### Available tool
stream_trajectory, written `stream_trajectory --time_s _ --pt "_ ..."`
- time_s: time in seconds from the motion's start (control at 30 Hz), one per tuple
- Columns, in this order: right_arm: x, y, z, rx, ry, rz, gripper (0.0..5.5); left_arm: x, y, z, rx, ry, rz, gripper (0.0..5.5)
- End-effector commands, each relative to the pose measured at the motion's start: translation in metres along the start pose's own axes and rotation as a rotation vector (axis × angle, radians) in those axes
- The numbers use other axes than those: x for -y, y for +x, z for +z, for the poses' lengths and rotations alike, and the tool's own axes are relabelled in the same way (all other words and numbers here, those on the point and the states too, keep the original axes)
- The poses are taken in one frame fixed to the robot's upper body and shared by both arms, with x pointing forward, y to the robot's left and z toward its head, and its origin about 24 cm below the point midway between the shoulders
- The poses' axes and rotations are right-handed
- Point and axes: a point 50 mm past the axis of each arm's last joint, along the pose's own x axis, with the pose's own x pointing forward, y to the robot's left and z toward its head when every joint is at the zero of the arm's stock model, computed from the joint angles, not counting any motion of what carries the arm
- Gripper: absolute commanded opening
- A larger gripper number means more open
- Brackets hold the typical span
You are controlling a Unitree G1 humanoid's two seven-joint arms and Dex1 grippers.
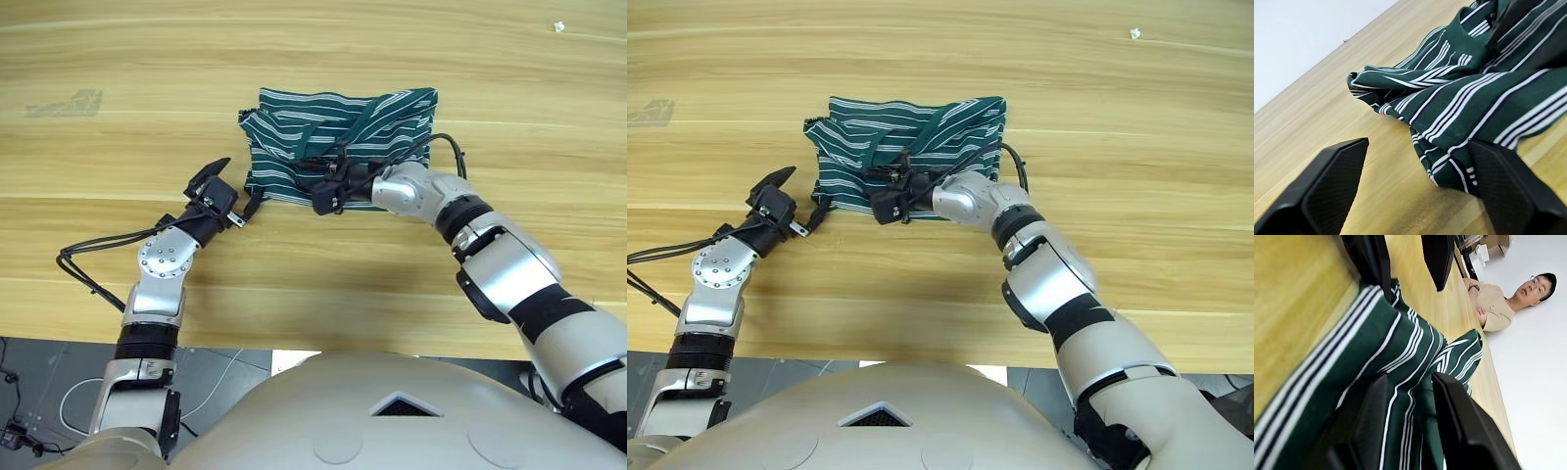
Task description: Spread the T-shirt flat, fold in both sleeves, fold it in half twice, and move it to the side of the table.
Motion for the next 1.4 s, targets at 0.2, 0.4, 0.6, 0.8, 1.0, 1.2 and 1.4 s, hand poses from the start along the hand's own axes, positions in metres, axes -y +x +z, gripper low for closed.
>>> stream_trajectory --time_s 0.2,0.4,0.6,0.8,1.0,1.2,1.4 --pt "0.024 -0.001 -0.019 -0.194 -0.002 -0.116 1.67 0.013 0.0 -0.012 -0.066 0.0 -0.063 3.78" --pt "0.044 -0.007 -0.033 -0.328 0.015 -0.149 1.67 0.026 0.009 -0.016 -0.077 0.012 -0.129 3.78" --pt "0.072 -0.03 -0.055 -0.513 -0.014 -0.175 1.67 0.028 0.021 -0.013 -0.061 0.025 -0.147 3.78" --pt "0.137 -0.074 -0.071 -0.689 -0.022 -0.399 1.67 0.026 0.025 -0.013 -0.053 0.039 -0.155 3.78" --pt "0.182 -0.111 -0.073 -0.745 0.06 -0.671 1.67 0.027 0.021 -0.016 -0.059 0.024 -0.148 3.78" --pt "0.141 -0.103 -0.082 -0.667 0.143 -0.555 1.67 0.024 0.017 -0.016 -0.056 0.026 -0.125 3.78" --pt "0.076 -0.102 -0.093 -0.631 0.193 -0.33 1.67 -0.026 -0.019 -0.005 -0.053 0.141 0.01 3.78"
